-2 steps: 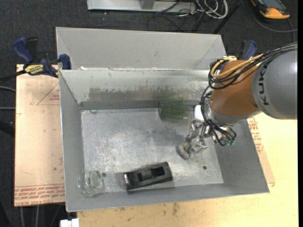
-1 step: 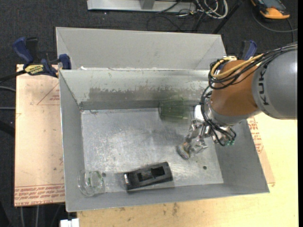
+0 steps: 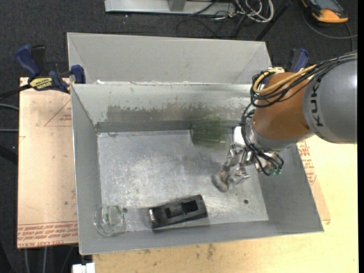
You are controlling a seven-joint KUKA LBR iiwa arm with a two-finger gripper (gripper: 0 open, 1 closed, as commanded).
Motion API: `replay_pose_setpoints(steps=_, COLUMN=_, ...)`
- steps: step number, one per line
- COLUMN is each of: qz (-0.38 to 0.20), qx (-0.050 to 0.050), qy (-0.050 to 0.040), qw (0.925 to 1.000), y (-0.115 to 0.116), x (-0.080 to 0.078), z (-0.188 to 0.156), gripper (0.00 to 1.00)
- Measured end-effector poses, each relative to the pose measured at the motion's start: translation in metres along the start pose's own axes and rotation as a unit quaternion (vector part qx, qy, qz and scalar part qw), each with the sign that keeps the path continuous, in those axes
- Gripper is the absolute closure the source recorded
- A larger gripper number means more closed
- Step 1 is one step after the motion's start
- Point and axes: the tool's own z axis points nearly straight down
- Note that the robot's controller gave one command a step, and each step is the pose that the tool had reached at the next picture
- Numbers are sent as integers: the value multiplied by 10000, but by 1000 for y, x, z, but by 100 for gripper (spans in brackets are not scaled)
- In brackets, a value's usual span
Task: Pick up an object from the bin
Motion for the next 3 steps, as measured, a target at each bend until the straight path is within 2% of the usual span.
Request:
replay_pose_setpoints(steps=1, qz=7, qx=-16, qy=-91, qw=10000, y=4, x=-1, z=9, gripper=0)
replay_pose_setpoints(steps=2, qz=3, qx=-35, qy=-64, qw=10000, y=6, x=1, z=12, gripper=0)
replay_pose_setpoints(steps=3, qz=8, qx=-17, qy=-106, qw=9999, y=27, x=-10, z=15, gripper=100)
